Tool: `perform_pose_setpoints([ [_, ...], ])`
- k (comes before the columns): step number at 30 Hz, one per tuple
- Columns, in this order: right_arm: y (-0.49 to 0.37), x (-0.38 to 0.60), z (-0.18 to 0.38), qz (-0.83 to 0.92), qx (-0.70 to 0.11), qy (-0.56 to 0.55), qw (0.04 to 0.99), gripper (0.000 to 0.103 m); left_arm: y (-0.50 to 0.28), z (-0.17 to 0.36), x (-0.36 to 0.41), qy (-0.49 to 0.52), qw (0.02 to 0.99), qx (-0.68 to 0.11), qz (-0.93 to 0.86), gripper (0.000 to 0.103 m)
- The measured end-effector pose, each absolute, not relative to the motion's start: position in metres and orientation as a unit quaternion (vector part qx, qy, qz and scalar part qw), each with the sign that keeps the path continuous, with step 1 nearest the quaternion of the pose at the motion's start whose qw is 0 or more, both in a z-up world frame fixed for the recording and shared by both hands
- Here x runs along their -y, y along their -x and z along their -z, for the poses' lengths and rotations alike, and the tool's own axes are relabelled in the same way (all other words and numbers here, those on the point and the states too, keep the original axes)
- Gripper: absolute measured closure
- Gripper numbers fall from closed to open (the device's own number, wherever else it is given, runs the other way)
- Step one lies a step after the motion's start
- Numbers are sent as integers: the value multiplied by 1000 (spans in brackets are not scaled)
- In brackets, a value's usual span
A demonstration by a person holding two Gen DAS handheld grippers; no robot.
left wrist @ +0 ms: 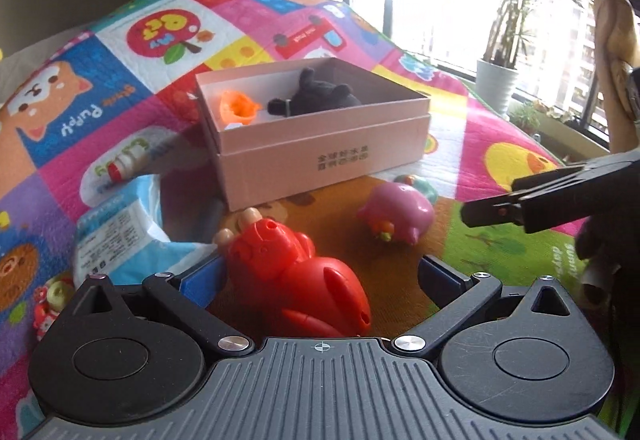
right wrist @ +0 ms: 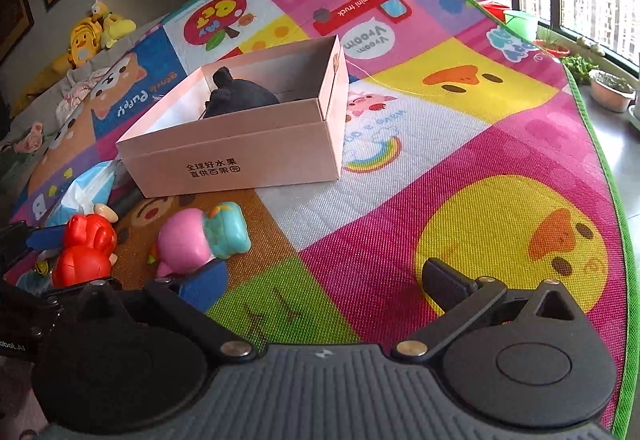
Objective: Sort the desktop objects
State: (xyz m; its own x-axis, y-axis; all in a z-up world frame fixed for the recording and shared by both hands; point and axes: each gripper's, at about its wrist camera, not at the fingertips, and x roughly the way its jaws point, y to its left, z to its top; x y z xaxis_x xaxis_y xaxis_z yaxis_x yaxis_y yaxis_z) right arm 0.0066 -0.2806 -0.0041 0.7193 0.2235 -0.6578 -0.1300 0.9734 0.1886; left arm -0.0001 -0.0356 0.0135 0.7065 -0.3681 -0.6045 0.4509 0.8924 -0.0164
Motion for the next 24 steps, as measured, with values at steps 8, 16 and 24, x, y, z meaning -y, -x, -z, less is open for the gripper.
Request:
perform_pose_setpoints([
  [8, -8, 276, 4, -89, -365, -51, 925, 0, 24, -12, 35, -64, 909, -308, 273, 0],
  [16, -9, 273, 4, -86, -364, -44, 926, 0, -7, -21, 42, -79, 917, -300, 249, 0],
  [24, -7, 278, 4, -90, -359, -62, 927, 0, -2, -16, 52, -78, 894, -320, 305, 0],
])
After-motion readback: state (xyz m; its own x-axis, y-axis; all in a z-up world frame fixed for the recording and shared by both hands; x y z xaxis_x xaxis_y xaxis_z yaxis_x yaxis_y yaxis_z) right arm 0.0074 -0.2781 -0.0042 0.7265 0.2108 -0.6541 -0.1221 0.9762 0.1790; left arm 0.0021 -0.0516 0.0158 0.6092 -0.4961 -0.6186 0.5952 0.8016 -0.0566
